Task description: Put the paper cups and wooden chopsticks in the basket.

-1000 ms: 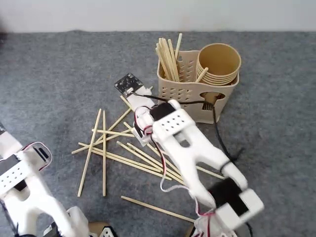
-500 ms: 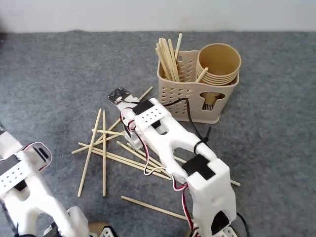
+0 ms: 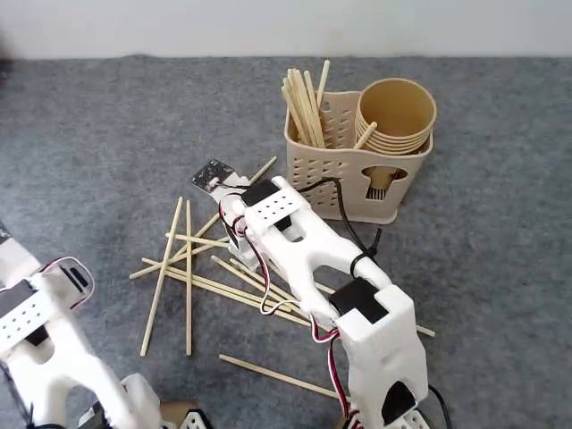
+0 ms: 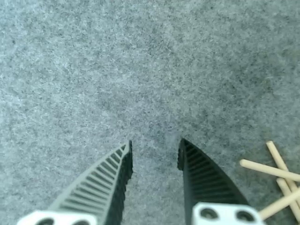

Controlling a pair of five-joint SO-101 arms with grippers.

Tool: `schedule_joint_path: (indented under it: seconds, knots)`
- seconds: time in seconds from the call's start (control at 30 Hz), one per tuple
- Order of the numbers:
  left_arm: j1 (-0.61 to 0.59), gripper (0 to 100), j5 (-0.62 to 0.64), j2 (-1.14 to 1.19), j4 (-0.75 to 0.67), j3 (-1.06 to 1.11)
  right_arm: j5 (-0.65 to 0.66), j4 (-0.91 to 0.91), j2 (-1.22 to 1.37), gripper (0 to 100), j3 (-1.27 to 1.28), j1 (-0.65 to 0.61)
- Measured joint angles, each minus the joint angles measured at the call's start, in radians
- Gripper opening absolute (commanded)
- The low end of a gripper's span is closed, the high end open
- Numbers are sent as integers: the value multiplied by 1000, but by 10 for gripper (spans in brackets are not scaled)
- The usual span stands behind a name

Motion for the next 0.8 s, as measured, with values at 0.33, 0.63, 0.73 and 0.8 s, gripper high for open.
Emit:
schedule_joint_path:
  seconds: [0.33,0.63,0.73,0.8]
  knots:
    - [0,159,0,0,0,0,2,2,-2,8,0,-2]
    - [0,159,-8,0,0,0,2,157,-255,8,0,-8]
    - [0,159,-8,0,0,0,2,212,-371,8,0,-9]
    - [0,159,-8,0,0,0,2,241,-446,8,0,-9]
